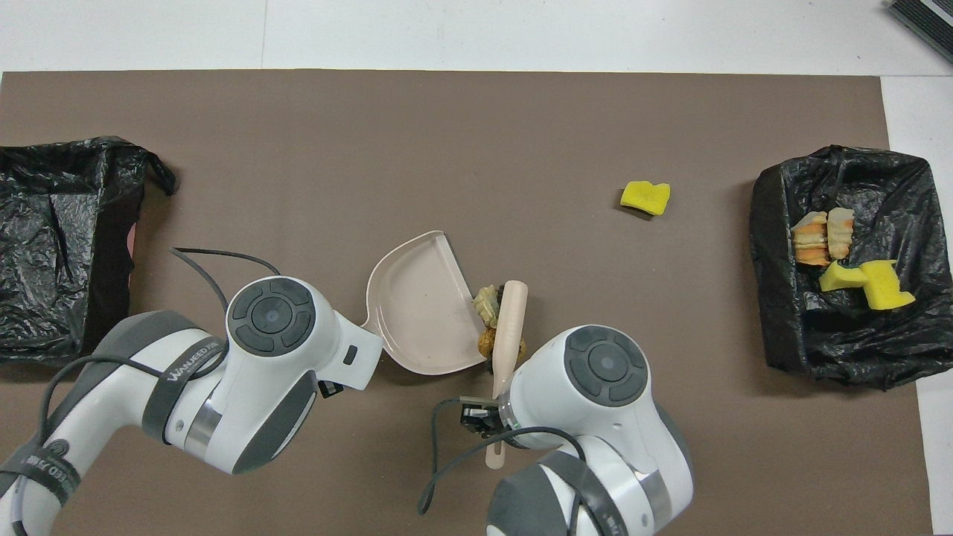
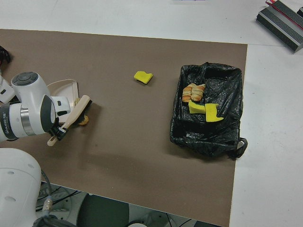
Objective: Sweep and dump trash in bin
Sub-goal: 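Sweep the nugget and bread into the dustpan with the right gripper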
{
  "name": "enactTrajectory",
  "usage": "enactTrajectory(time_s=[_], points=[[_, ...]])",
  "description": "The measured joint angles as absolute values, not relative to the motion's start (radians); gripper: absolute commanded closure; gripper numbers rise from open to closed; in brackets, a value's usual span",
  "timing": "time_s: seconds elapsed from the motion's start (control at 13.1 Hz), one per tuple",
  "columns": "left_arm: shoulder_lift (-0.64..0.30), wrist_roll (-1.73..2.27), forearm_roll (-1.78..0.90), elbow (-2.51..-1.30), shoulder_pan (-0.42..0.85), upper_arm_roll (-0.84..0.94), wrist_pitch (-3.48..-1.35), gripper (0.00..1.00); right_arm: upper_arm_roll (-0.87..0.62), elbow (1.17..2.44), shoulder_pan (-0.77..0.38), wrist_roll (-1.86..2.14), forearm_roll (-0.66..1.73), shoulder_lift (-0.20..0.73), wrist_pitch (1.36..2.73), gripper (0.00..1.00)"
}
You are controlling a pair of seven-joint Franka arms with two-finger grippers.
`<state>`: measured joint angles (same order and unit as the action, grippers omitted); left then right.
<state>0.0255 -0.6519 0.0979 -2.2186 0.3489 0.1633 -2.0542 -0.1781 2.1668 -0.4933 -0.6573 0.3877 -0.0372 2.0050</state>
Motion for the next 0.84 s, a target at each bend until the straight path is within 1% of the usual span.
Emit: enactTrajectory(time_s=[0.23,0.46,0.68,0.84], points=[[0.026,-0.652,0.098,-2.219,0.349,0.163,-2.054,1.00,-0.179,2.125,-0.549,-0.662,0.392,-0.032,2.005,1.00],[0.026,-0.652,0.098,-2.219,0.349,0.163,-2.054,1.00,-0.180,2.054,-0.564,-0.662,0.393,0.002,2.005,1.00],[0.026,-0.652,0.098,-2.219,0.349,0.163,-2.054,1.00,-0.173,2.004,-0.566,-0.654,0.330,0.027,2.005,1.00],[0.026,-0.652,0.098,-2.219,0.349,0.163,-2.054,1.00,-0.168,1.996,-0.530,-0.627,0.241,0.029,2.005,1.00]])
